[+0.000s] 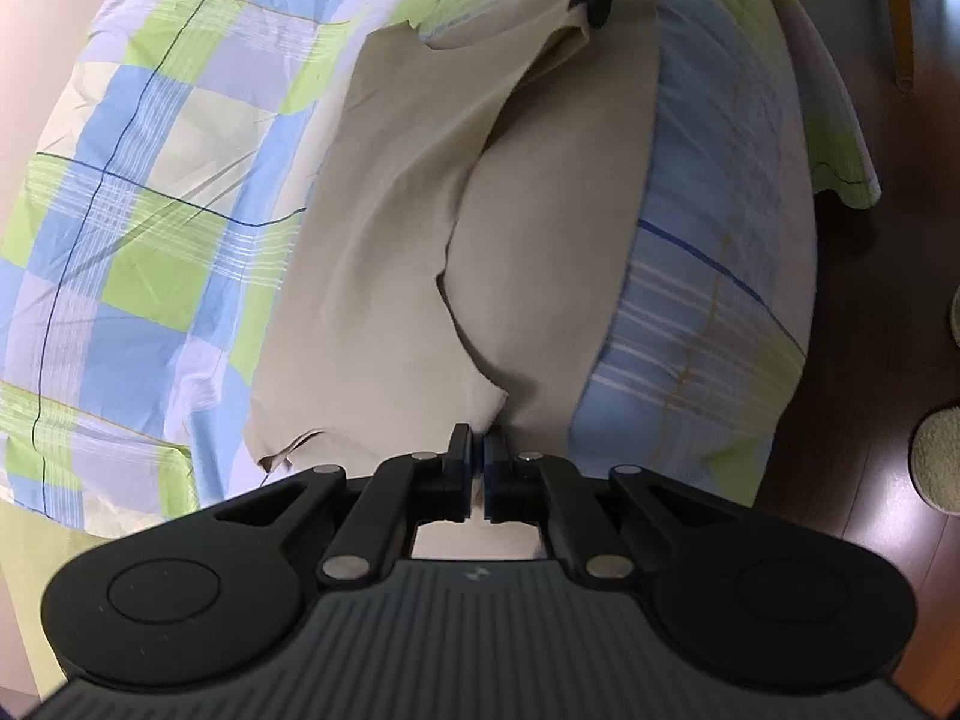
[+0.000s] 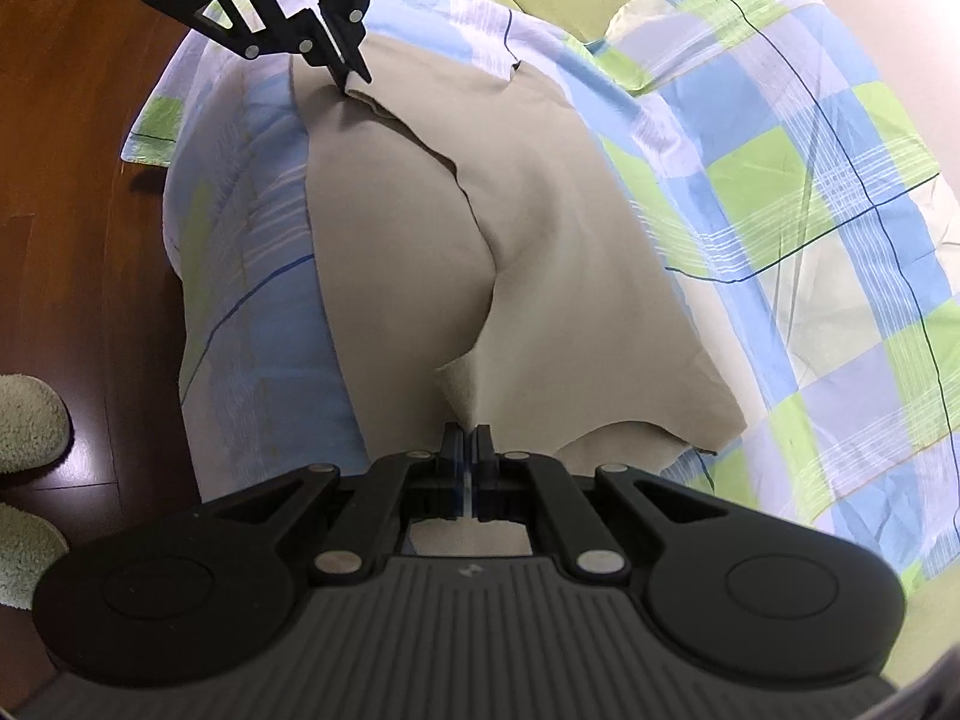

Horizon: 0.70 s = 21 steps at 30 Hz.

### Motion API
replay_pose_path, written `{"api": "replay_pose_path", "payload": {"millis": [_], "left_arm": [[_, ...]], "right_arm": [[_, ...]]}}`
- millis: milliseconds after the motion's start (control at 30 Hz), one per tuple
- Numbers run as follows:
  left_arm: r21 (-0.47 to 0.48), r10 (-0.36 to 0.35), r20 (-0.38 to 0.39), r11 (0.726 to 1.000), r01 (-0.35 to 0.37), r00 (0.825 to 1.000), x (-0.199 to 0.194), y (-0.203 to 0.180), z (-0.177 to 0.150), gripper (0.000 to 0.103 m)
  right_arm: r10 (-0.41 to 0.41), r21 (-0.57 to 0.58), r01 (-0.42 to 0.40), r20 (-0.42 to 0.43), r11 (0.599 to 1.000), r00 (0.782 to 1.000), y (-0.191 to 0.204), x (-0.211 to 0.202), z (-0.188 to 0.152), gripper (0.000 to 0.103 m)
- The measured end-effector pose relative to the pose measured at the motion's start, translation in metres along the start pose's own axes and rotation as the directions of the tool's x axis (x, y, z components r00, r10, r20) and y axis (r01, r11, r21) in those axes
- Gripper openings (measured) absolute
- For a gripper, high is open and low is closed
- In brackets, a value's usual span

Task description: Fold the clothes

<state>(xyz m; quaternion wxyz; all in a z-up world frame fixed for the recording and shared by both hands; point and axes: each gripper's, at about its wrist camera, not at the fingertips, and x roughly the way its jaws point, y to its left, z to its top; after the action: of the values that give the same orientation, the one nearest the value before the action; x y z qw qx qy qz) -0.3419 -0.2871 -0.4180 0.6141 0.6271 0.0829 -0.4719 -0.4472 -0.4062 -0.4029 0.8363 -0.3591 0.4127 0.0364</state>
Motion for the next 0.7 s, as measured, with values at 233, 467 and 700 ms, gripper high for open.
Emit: {"api": "replay_pose_path", "payload": {"millis": [233, 467, 700], "left_arm": [[-0.001, 0.009, -0.014, 1.000, -0.009, 1.000, 0.003, -0.005, -0.001, 0.003], [-0.050, -0.053, -0.027, 0.997, 0.052, 0.998, -0.012, -0.008, -0.006, 0.015], [-0.267, -0.032, -0.004, 0.963, 0.029, 0.999, -0.033, 0.038, -0.010, 0.016]], "right_arm": [[0.018, -0.012, -0.018, -0.015, 1.000, 1.000, 0.008, 0.001, 0.002, 0.000], [0.076, -0.018, -0.078, -0.090, 0.997, 0.993, 0.016, 0.006, 0.008, 0.019], [0.100, 0.287, -0.097, 0.003, 0.953, 0.995, -0.027, -0.020, 0.022, 0.019]]}}
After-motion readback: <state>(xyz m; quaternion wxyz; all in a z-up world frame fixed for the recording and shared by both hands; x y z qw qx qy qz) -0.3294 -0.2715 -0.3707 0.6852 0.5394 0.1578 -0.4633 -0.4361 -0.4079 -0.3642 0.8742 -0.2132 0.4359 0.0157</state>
